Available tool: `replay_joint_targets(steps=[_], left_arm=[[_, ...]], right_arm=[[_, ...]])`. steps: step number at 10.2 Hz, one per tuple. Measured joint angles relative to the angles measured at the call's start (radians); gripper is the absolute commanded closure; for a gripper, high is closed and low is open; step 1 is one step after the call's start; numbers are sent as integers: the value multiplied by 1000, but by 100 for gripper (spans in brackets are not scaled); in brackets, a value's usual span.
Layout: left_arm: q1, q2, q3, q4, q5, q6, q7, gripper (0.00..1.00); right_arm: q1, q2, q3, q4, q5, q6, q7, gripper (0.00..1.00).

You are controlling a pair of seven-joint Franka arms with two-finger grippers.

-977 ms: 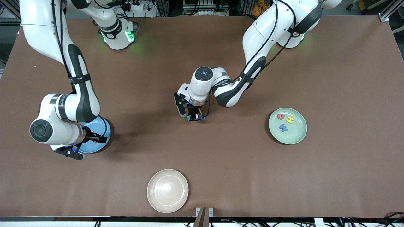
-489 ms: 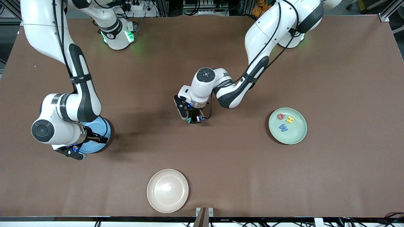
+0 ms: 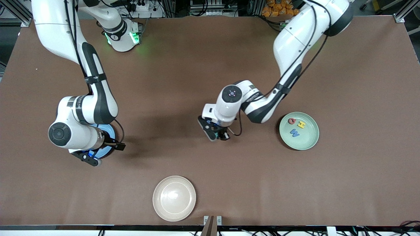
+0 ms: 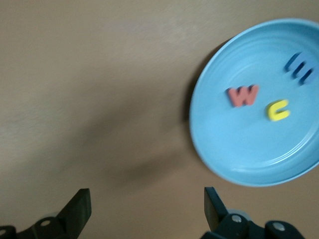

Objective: Sort upper and lower case letters into plates
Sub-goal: 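Carry the R with the left gripper over the green plate, then release the R onto the green plate while the right gripper reaches a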

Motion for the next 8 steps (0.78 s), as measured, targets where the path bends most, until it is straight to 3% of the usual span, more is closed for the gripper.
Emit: replay_joint_targets(steps=[4, 8], left_arm=[[287, -102, -134, -33, 0, -347, 22, 86], [610, -236, -211, -260, 0, -394, 129, 86]], right_arm=[[159, 2, 7, 5, 21, 58, 288, 0], [372, 42, 11, 8, 93, 191, 631, 0]])
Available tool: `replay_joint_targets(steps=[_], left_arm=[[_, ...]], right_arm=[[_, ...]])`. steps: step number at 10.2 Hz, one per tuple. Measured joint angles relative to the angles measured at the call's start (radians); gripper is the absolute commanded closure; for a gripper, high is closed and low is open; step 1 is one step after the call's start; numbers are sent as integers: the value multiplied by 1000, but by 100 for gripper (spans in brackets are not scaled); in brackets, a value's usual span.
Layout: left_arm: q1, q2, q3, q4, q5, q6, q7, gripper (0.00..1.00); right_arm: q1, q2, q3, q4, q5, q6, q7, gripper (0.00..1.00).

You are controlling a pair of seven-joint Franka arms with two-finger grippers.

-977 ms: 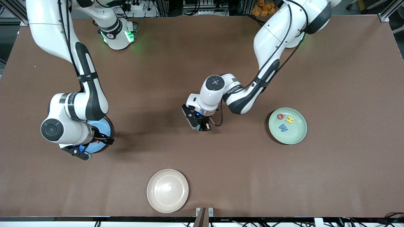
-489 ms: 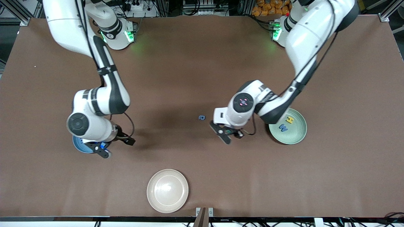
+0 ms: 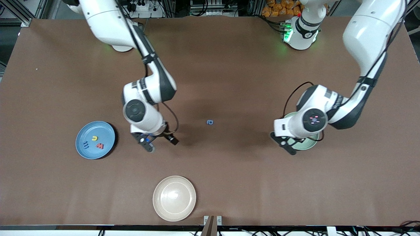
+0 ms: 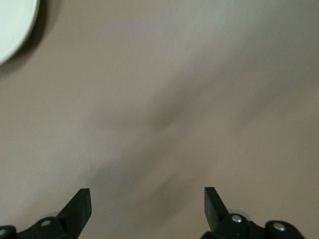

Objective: Sort upper and lower case letters into plates
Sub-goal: 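Release the R onto the green plate while the right gripper reaches a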

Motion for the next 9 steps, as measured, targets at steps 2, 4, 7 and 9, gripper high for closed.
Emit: replay_joint_targets(steps=[2, 4, 7, 9], left_arm=[[123, -13, -24, -78, 0, 13, 64, 86], [205, -12, -23, -124, 3, 58, 127, 82], [229, -9, -25, -136, 17, 89, 146, 0], [227, -10, -29, -129, 18, 95, 146, 0]], right_arm=[[102, 33, 1, 9, 2, 49, 198, 0], [179, 63, 0, 18, 2, 93, 392, 0], [198, 130, -1, 65, 3, 127, 688, 0], [200, 174, -1, 98, 3, 133, 792, 0]])
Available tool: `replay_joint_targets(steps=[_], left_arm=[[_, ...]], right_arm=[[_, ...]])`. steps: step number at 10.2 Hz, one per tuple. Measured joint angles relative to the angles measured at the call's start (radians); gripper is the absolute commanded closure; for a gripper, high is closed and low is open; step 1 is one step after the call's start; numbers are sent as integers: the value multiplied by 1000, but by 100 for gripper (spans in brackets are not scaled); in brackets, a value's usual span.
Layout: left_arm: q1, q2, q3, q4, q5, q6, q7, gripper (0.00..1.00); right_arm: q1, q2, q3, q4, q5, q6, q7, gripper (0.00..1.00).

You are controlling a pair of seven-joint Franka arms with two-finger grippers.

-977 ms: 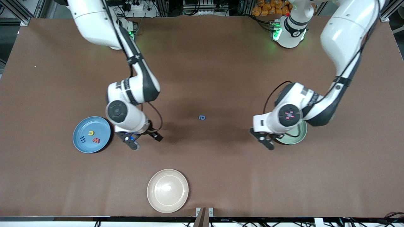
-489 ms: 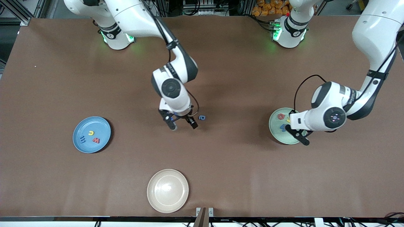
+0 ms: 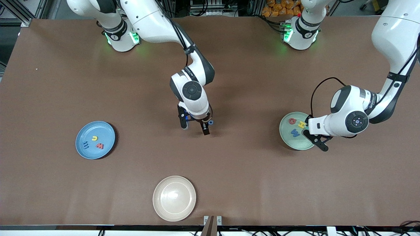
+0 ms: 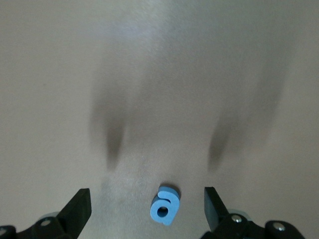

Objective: Sort upper and lower case letters into plates
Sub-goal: 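Release the R onto the green plate while the right gripper reaches a, then grasp the blue a with the right gripper while the left gripper withdraws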

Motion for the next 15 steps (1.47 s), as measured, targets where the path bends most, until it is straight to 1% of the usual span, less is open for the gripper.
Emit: replay_joint_targets(steps=[2, 3, 5, 7, 8, 9, 11, 12, 14, 15], left_arm=[[-8, -4, -9, 56, 1, -24, -13, 0], [-16, -8, -13, 103, 1, -65, -75, 0], [-22, -25, -36, 192, -3, -151, -278, 0], [-23, -49, -66, 278, -6, -216, -380, 0], [-23, -71, -71, 320, -15, -235, -390, 0], [-22, -103, -72, 354, -51, -250, -392, 0], [-19, -204, -70, 400, -167, -307, -395, 0], [-9, -243, -68, 415, -202, -331, -397, 0], [27, -300, -67, 433, -219, -350, -397, 0], [29, -321, -68, 435, -220, -354, -397, 0]], right_arm=[[4, 31, 0, 27, 0, 10, 65, 0], [6, 46, 3, 45, 0, 11, 90, 0], [11, 62, 20, 65, 0, 11, 126, 0], [17, 63, 31, 67, 0, 10, 146, 0], [19, 63, 32, 68, 0, 10, 148, 0], [20, 63, 32, 69, 0, 9, 148, 0], [20, 64, 30, 71, 0, -6, 149, 0], [22, 64, 27, 70, -1, -15, 152, 0], [37, 65, 11, 70, -3, -18, 171, 0], [43, 65, 5, 70, -4, -18, 179, 0]])
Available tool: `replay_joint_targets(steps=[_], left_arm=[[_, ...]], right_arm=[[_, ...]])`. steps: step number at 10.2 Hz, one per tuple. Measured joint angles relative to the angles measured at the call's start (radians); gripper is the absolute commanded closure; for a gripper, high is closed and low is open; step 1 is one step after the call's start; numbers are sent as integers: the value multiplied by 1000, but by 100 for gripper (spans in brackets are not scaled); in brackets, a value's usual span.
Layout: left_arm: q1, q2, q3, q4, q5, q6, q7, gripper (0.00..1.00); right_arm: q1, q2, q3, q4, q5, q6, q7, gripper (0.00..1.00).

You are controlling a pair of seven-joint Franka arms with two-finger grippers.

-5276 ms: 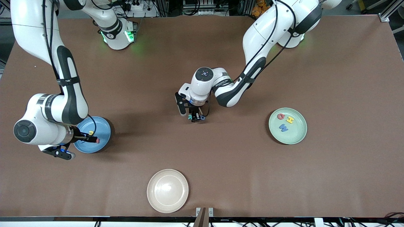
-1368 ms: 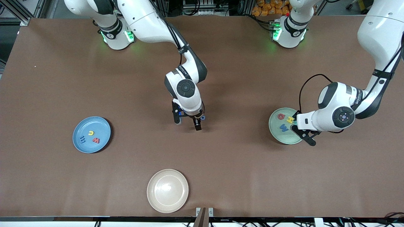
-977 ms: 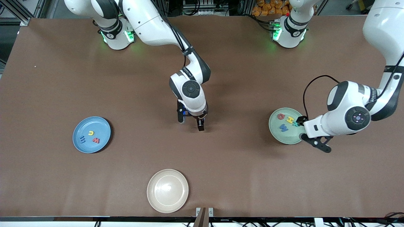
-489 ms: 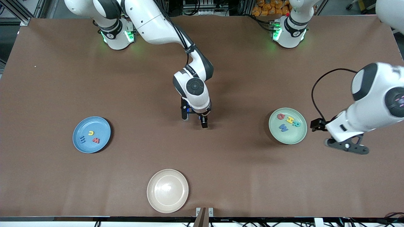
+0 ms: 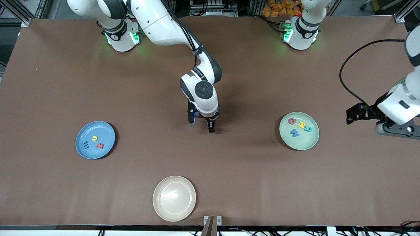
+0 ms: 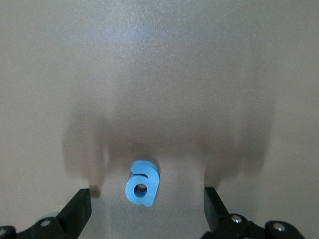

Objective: Sort upper and lower case letters into plates
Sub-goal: 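Grasp the blue a with the right gripper while the left gripper withdraws, then carry the a with the right gripper over the blue plate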

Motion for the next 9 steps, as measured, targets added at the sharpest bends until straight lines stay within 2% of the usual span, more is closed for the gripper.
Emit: replay_joint_targets(steps=[6, 7, 9], left_arm=[[-10, -41, 2, -1, -93, -54, -4, 0], [-40, -54, 41, -1, -94, -58, -23, 0], [-197, -91, 217, -1, -112, -94, -84, 0]], right_arm=[[4, 17, -24, -1, -1, 4, 6, 0], [5, 17, -24, 0, -1, 4, 6, 0], [6, 17, -24, 0, -1, 4, 6, 0]])
